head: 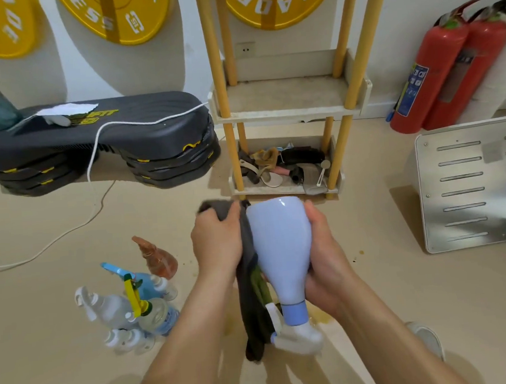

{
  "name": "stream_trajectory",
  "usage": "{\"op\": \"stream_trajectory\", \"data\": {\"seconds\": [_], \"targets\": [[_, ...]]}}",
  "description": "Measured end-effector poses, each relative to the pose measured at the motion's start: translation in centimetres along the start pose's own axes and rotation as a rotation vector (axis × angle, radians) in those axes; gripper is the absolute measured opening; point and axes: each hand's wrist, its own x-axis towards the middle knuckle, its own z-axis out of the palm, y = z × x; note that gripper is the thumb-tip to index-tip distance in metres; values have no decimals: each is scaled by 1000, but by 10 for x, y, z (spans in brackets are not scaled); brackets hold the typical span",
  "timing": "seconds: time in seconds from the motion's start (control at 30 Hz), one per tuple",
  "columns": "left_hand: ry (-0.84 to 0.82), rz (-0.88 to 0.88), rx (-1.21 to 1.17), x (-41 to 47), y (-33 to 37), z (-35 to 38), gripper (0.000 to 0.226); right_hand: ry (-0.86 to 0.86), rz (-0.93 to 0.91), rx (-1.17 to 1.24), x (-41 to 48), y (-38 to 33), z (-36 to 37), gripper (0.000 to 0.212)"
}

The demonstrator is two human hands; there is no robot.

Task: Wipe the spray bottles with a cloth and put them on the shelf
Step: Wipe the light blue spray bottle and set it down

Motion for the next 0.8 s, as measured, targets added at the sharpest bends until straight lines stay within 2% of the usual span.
{"op": "stream_trajectory", "data": {"seconds": [0.1, 0.2, 0.3, 0.37, 0.4, 0.47, 0.53, 0.6, 0.7, 0.73, 0.8], "targets": [[-145, 84, 298, 0, 0, -18, 39, -169, -10, -29, -8, -12, -7, 69], [-90, 253, 413, 5, 23, -47, 44, -205, -164, -326, -19, -20, -10, 64], [-103, 297, 109, 1, 53, -73, 45, -300, -429, -731, -29, -24, -7, 56], [-275, 296, -120, -13, 69, -78, 53, -317, -527, -874, -32, -27, -2, 62], [-360, 353, -144, -22, 70, -77, 57, -306, -557, -891, -32, -27, -1, 63], [-461, 627, -11, -38, 61, -70, 52, -282, -591, -874, -34, -29, 1, 50], [-431, 782, 58, -39, 38, -60, 39, -249, -569, -844, -38, -29, 3, 41], [-370, 643, -49, -35, 24, -57, 28, -217, -532, -822, -40, -23, 6, 49], [-421, 311, -321, -37, 27, -52, 35, -219, -443, -592, -43, -9, 15, 57], [-420, 289, -348, -40, 30, -50, 40, -218, -390, -472, -44, -6, 19, 58], [-319, 327, -276, -45, 31, -42, 45, -209, -247, -207, -46, -5, 23, 52]]}}
